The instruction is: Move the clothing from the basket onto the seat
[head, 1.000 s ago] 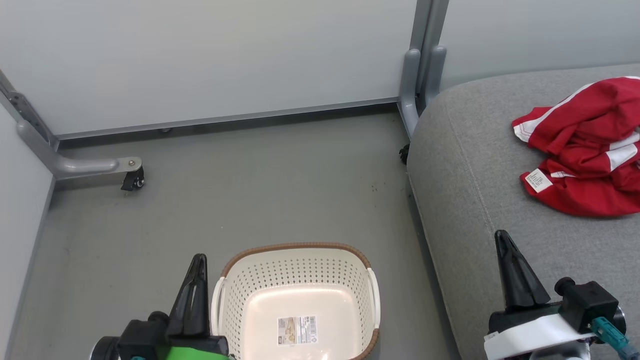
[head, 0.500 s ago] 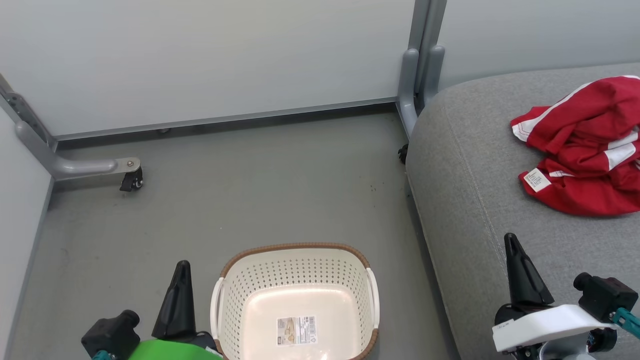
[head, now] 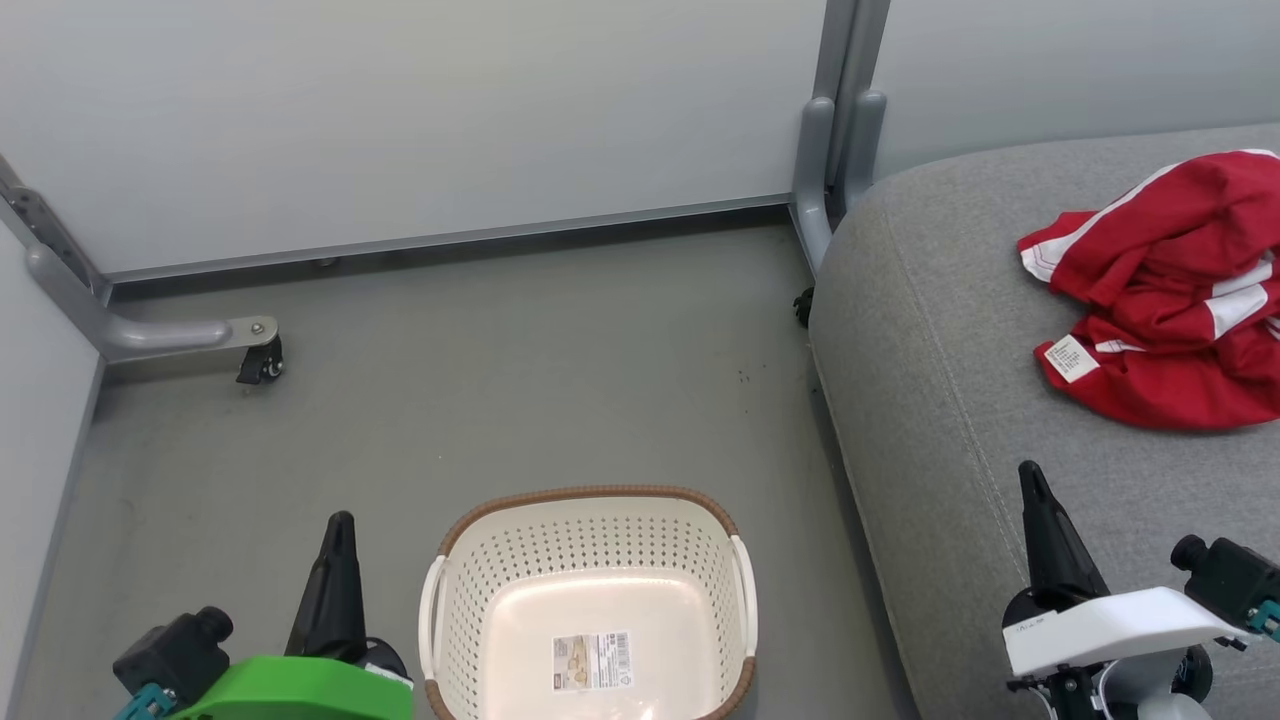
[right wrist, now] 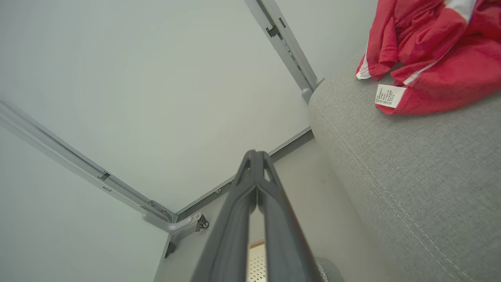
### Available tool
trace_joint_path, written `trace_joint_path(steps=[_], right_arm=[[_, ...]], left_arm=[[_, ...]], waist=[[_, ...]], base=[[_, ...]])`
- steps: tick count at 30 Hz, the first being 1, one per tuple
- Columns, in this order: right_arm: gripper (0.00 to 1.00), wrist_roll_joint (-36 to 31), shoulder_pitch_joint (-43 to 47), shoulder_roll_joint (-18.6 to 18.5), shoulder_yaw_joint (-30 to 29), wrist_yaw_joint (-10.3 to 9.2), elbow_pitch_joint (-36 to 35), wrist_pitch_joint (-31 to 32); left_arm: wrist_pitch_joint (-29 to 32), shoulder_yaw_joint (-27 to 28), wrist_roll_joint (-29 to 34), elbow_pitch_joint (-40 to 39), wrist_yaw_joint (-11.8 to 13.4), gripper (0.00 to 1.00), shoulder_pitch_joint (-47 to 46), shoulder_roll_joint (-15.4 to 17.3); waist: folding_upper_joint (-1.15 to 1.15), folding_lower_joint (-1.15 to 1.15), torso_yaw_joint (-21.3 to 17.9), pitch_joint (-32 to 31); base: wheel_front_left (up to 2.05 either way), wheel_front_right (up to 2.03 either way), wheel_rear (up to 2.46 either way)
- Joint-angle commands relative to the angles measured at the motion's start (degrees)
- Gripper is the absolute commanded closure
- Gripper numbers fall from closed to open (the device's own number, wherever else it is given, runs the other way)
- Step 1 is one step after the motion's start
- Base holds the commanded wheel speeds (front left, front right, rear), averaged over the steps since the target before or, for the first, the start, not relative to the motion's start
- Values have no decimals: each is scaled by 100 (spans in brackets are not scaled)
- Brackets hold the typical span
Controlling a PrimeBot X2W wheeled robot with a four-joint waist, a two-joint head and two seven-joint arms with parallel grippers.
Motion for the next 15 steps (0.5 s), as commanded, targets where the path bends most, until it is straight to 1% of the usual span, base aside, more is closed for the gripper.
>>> trace_joint_path(steps=[1, 15], right_arm=[[100, 221, -178, -49, -32, -1, -29, 38], [100, 1305, -327, -56, -122, -1, 160, 293]], left_arm=[[38, 38, -217, -26, -58, 100, -207, 45], [282, 201, -1300, 118, -126, 100, -367, 80]], waist=[[0, 0, -2, 0], [0, 0, -22, 0]], base=[[0, 0, 0], [0, 0, 0]])
